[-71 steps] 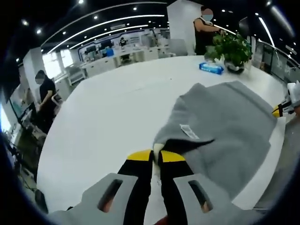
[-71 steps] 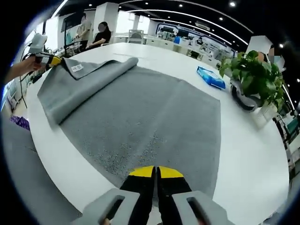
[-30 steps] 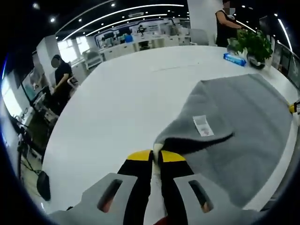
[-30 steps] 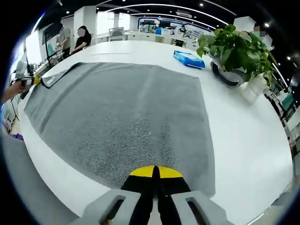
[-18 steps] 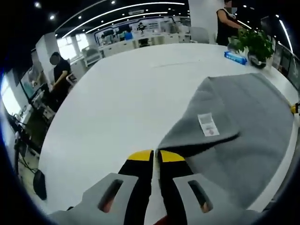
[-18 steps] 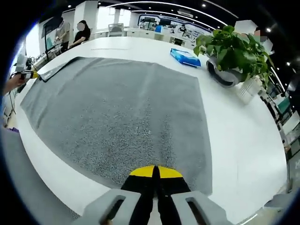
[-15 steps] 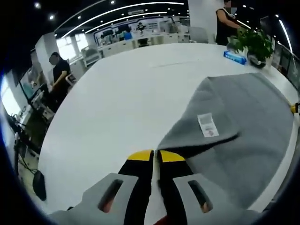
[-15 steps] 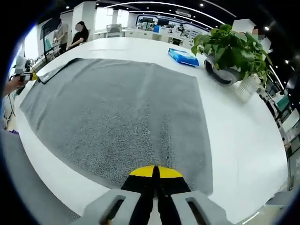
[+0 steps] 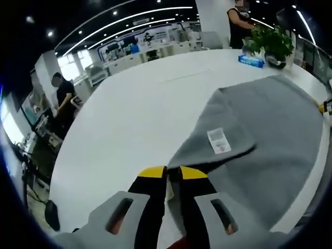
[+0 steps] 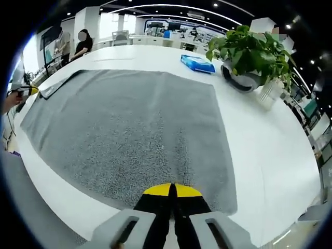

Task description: Open the folded towel by lifting each exposed corner and separating the folded layers until the towel lies flat within the target outline without major curled edges

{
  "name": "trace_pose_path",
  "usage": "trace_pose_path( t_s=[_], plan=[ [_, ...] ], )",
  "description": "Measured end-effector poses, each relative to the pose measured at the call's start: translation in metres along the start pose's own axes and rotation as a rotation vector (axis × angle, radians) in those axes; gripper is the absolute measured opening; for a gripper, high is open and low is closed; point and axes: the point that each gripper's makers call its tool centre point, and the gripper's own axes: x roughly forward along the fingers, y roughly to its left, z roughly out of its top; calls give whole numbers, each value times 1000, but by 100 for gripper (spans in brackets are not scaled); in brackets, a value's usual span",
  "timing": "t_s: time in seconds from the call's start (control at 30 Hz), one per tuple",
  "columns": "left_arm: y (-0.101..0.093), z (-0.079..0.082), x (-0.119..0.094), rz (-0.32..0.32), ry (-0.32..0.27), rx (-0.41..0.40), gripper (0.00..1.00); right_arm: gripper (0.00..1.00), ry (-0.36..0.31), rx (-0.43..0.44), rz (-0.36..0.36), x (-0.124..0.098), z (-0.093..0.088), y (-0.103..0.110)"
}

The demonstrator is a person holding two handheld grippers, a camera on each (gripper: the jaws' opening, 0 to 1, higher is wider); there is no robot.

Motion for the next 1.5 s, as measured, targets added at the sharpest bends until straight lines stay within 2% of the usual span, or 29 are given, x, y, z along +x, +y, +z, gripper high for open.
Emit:
trace_pose_path(
  t_s=[0.13, 0.23, 0.43, 0.63, 0.9, 1.03, 1.17, 1.5],
  plan=[
    [-26, 3, 2, -62, -17, 71, 8, 0, 0, -9, -6, 0, 0, 0],
    [-47, 8, 7, -118, -30, 78, 8, 0, 0, -7, -8, 0, 0, 0],
    [-79, 16, 16, -190, -46, 102, 11, 0, -2, -3, -9, 0, 0, 0],
    [-97, 20, 20, -232, -48, 117, 13, 0, -4, 4, -9, 0, 0, 0],
    [-111, 20, 25, -266, -41, 133, 13, 0, -6, 19, -9, 0, 0, 0],
    [-114, 14, 31, -271, -19, 149, 13, 0, -8, 22, -9, 0, 0, 0],
    [-115, 8, 35, -273, -1, 150, 13, 0, -9, 22, -10, 0, 0, 0],
    [-108, 14, 38, -265, -7, 141, 6, 0, -13, 28, -13, 0, 0, 0]
  ],
)
